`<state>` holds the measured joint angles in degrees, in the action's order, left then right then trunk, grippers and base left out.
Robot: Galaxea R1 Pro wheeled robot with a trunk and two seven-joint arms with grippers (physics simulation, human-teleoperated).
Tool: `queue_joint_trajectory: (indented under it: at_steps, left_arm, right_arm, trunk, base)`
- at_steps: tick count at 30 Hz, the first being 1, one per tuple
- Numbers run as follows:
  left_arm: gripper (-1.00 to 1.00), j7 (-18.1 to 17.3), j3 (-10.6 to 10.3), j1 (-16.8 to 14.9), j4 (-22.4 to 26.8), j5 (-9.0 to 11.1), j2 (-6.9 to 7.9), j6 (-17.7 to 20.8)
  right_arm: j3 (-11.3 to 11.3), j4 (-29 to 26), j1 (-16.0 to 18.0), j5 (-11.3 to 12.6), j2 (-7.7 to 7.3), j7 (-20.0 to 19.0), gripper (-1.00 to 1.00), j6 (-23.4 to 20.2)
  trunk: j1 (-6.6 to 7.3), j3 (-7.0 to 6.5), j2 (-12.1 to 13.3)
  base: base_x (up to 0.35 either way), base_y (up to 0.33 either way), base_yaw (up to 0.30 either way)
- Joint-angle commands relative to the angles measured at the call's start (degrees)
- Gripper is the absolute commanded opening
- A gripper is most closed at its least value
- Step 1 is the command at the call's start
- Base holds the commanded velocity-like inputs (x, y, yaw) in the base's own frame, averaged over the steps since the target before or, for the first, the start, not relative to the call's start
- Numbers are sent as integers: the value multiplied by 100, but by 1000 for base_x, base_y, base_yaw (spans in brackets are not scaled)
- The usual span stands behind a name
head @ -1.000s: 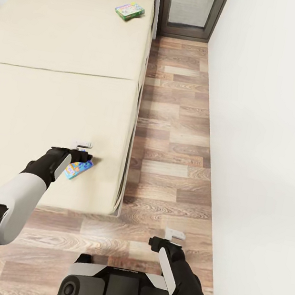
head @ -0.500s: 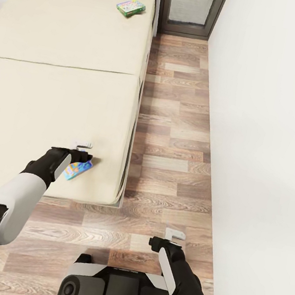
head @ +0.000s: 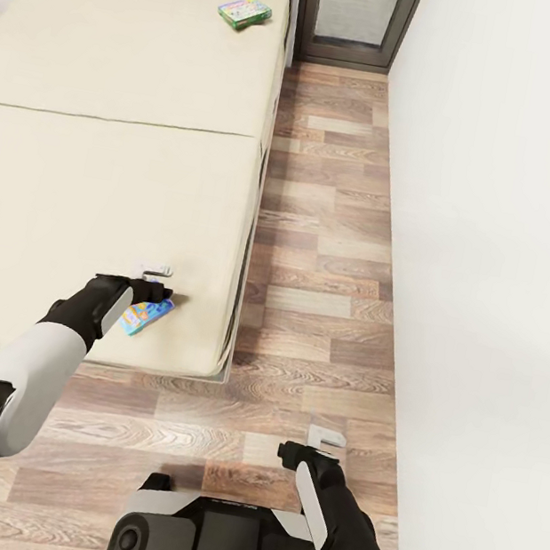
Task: Put all the toys in the child's room - the three board games (two on the bed and one on the table), the two jigsaw puzzles on the table, and the tennis ball on the table - inside the toy box on the table in the child's room.
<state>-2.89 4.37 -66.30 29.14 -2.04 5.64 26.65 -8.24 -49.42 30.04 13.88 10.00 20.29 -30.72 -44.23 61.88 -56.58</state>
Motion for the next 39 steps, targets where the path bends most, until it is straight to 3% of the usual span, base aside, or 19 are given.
queue_joint_trajectory:
  at_steps: [1, 39]
  left_arm:
    - [100, -37, 20, 3, -14, -78, -2, 50]
    - [100, -28, 20, 3, -16, -77, -2, 56]
  right_arm:
    - [-11, -6, 2, 60, 0, 54, 100, -13]
    - [-11, -6, 2, 71, 0, 54, 100, -13]
  trunk:
    - [-1, 4, -3]
    - [-1, 4, -3]
  base:
    - [-49, 0, 0]
    - [-68, 0, 0]
